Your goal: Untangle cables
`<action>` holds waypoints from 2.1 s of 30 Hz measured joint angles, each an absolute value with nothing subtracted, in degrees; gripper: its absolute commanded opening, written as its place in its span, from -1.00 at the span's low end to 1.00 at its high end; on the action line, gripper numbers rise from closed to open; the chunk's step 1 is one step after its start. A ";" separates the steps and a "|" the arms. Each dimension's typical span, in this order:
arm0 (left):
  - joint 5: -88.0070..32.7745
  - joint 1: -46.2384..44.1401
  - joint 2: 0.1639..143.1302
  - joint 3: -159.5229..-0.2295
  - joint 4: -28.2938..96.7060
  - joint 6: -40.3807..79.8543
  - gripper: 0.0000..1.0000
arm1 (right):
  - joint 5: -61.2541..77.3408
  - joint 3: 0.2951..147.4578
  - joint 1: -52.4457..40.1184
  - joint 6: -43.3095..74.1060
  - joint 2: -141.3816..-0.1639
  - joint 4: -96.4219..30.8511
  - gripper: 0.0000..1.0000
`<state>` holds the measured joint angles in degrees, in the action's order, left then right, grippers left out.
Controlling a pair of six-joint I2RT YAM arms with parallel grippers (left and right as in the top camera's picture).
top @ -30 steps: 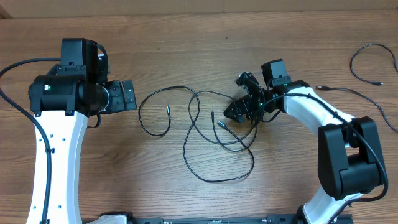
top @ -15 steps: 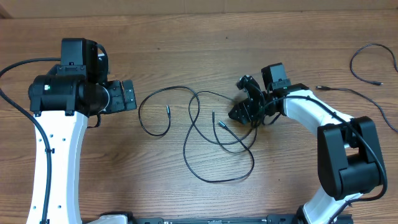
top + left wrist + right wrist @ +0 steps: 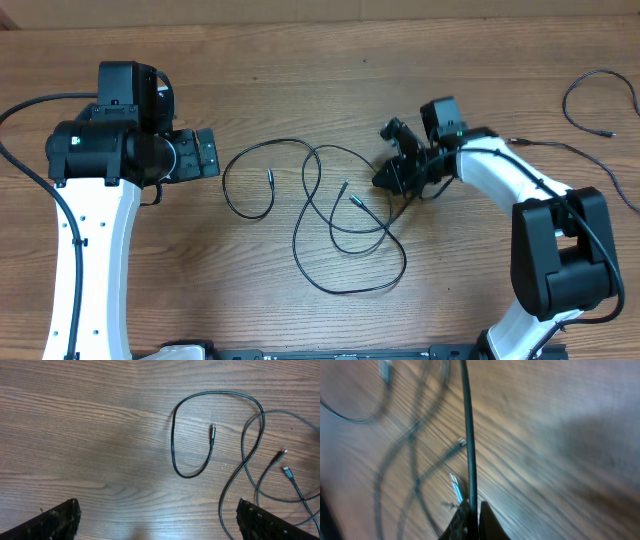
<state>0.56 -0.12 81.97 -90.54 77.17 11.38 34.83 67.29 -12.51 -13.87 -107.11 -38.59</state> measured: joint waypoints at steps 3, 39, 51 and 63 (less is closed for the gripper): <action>0.56 -0.12 81.97 -90.54 77.19 11.38 0.99 | 38.68 77.52 -12.51 -13.52 -107.35 -46.50 -0.92; 0.56 -0.12 81.97 -90.59 77.17 11.38 0.99 | 33.08 150.06 -23.55 4.08 -107.42 -40.64 -0.93; 0.56 -0.12 81.97 -90.59 77.17 11.38 0.99 | 5.61 150.06 -21.08 3.81 -107.42 -41.74 -0.92; 0.58 -0.12 81.97 -90.59 77.17 11.38 0.99 | -22.31 149.86 1.45 -0.03 -107.42 -48.99 -0.93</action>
